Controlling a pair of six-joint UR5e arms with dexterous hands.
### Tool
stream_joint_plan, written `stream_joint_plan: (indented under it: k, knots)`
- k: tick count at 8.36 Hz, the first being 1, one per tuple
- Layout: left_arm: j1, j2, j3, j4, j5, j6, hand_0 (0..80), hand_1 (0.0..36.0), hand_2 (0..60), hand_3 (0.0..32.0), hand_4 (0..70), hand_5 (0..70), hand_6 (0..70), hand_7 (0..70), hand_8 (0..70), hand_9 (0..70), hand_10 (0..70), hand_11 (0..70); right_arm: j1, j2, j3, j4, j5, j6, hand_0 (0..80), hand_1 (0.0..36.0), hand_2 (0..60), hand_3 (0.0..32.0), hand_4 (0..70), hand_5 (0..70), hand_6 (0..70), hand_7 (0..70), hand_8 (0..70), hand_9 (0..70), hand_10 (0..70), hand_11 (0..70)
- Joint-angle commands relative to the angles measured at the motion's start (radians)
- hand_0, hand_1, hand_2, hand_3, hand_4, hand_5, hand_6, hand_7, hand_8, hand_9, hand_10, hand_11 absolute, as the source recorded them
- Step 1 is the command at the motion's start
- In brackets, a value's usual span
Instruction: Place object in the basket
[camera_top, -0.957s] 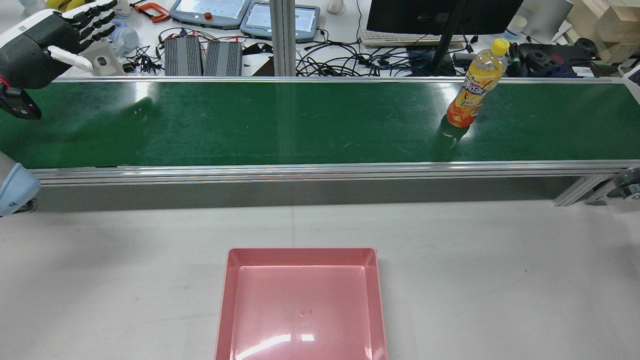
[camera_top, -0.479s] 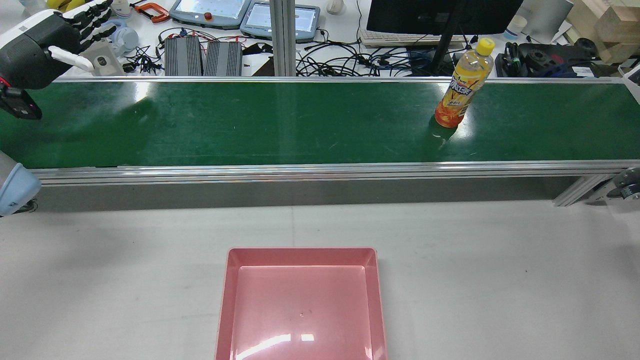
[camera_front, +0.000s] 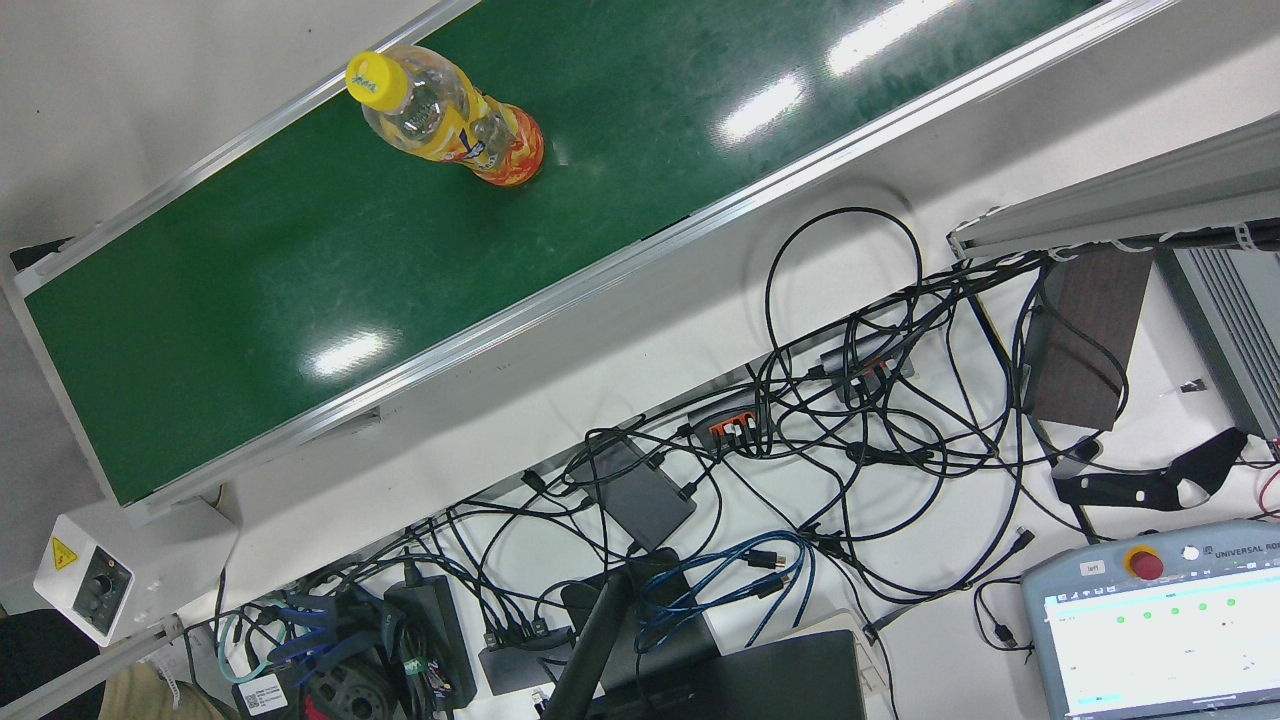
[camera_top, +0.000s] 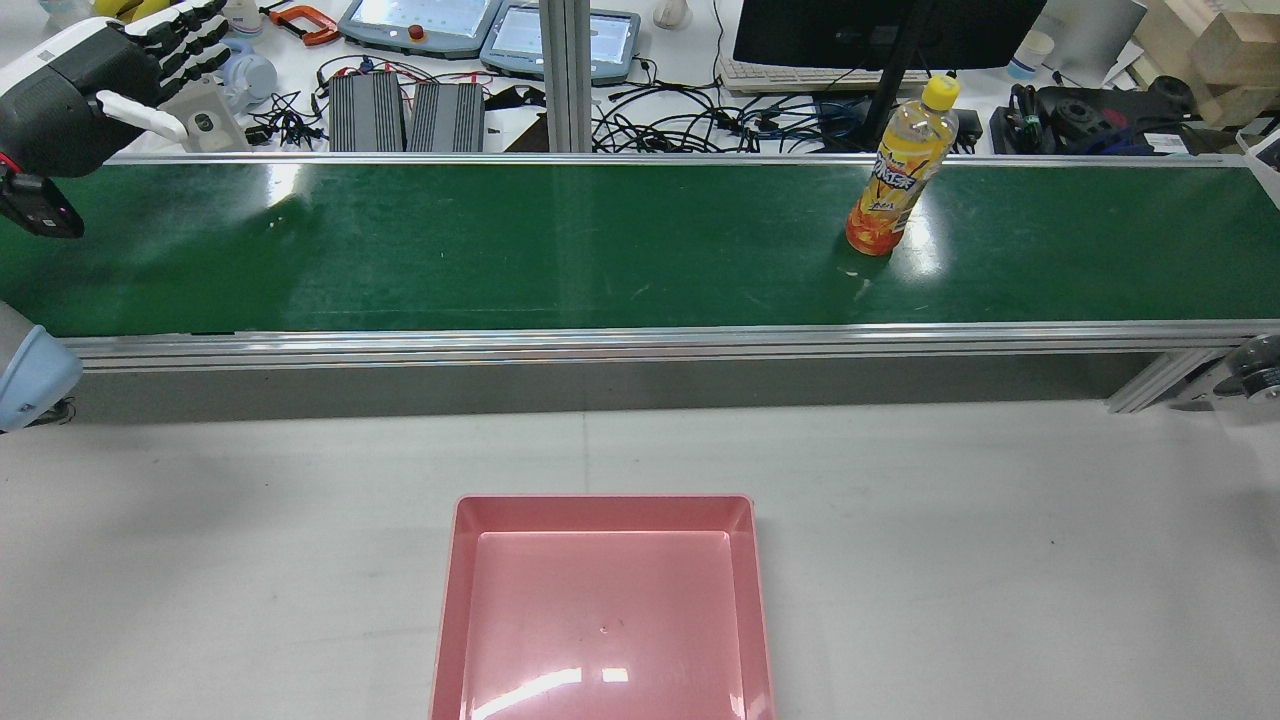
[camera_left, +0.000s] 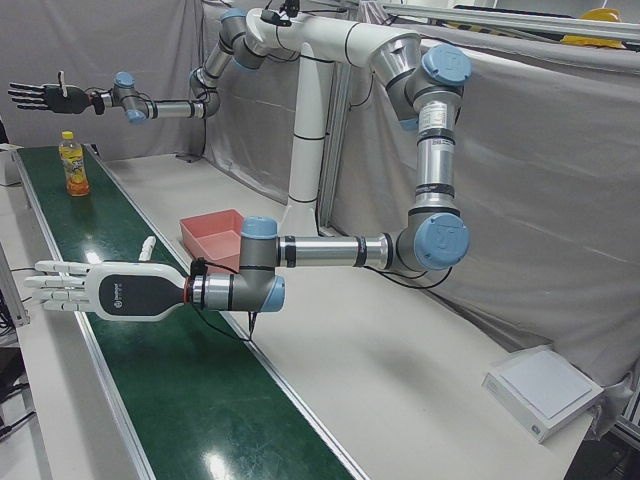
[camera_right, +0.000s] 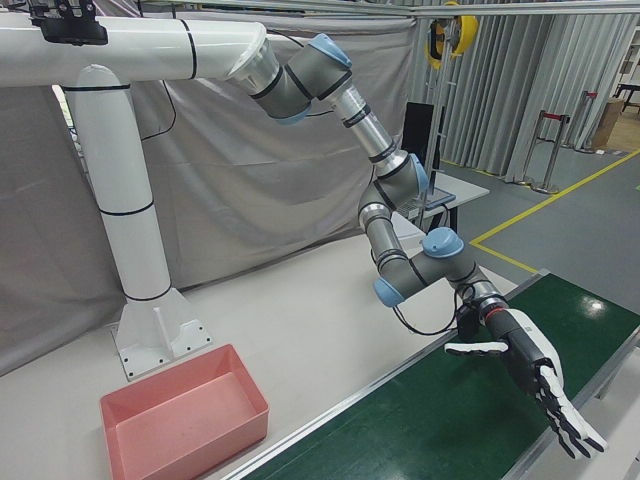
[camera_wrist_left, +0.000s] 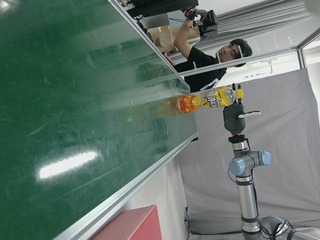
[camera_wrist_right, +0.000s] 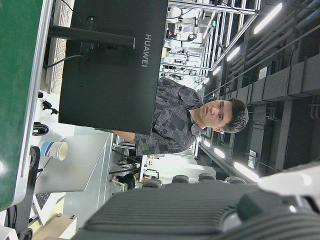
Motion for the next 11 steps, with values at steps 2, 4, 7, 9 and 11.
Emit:
stream_joint_plan:
  k: [2,4,7,9,11]
  knots:
    - [-0.001,-0.005,-0.001,0.000,0.000,0.000,51.7,7.9,0.0,0.0,13.3,2.7,0.0,0.0,2.4,5.7,4.4,7.6,0.000,0.000,0.001,-0.001,0.000,0.000,0.0,0.0,0.0,0.0,0.0,0.0,0.0,0.0,0.0,0.0,0.0,0.0]
    - [-0.001,-0.005,-0.001,0.000,0.000,0.000,51.5,8.0,0.0,0.0,13.5,2.9,0.0,0.0,2.6,5.9,4.8,8.3,0.000,-0.001,0.000,0.001,0.000,0.000,0.0,0.0,0.0,0.0,0.0,0.0,0.0,0.0,0.0,0.0,0.0,0.0]
    - [-0.001,-0.005,0.000,0.000,0.000,0.000,51.4,7.8,0.0,0.0,13.9,3.1,0.0,0.0,2.8,6.2,4.7,8.1,0.000,0.000,0.000,-0.001,0.000,0.000,0.0,0.0,0.0,0.0,0.0,0.0,0.0,0.0,0.0,0.0,0.0,0.0]
    - [-0.001,-0.006,-0.001,0.000,0.000,0.000,51.4,7.7,0.0,0.0,13.8,3.1,0.0,0.0,2.8,6.3,4.8,8.3,0.000,0.000,0.000,0.001,0.000,0.000,0.0,0.0,0.0,0.0,0.0,0.0,0.0,0.0,0.0,0.0,0.0,0.0]
    - [-0.001,-0.006,-0.003,0.000,0.000,0.000,51.3,7.8,0.0,0.0,14.0,2.7,0.0,0.0,3.1,6.7,4.5,7.8,0.000,0.000,0.000,0.001,0.000,0.000,0.0,0.0,0.0,0.0,0.0,0.0,0.0,0.0,0.0,0.0,0.0,0.0]
